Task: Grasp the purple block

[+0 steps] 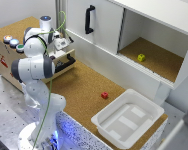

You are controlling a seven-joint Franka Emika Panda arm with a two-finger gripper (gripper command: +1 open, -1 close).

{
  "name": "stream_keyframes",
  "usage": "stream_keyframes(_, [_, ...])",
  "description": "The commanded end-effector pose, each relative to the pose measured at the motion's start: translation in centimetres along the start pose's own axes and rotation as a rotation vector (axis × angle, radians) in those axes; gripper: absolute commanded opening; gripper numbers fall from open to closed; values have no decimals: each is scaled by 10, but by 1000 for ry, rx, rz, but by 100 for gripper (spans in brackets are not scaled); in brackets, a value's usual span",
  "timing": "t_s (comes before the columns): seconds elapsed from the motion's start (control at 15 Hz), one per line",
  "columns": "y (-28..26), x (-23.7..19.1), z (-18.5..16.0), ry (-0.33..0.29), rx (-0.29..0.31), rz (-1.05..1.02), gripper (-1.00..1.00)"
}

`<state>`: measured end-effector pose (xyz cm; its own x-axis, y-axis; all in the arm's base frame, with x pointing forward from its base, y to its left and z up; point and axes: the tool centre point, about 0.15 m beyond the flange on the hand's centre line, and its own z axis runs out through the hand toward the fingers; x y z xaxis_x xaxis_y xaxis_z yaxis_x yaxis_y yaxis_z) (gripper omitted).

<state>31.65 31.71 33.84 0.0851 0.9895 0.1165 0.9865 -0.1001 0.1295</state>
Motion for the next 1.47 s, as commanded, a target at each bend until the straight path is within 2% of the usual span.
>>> stream_keyframes(0.0, [7,-2,30,-47,-36,-4,-100])
stream_keyframes(0.4, [22,8,26,-38,-26,26,-100])
stream_keyframes(0.67, [27,13,16,-67,-30,-12,-100])
stream_keyframes(1.0, [31,60,-98,58,-50,-36,-100])
stream_keyframes(1.07, [24,72,-120,85,-25,-65,-100])
stream_keyframes(1.13, [19,83,-135,82,-11,-93,-100])
stream_keyframes(1.27, [15,106,-147,25,-1,-85,-100])
stream_keyframes(1.4, [7,120,-150,24,1,-111,-100])
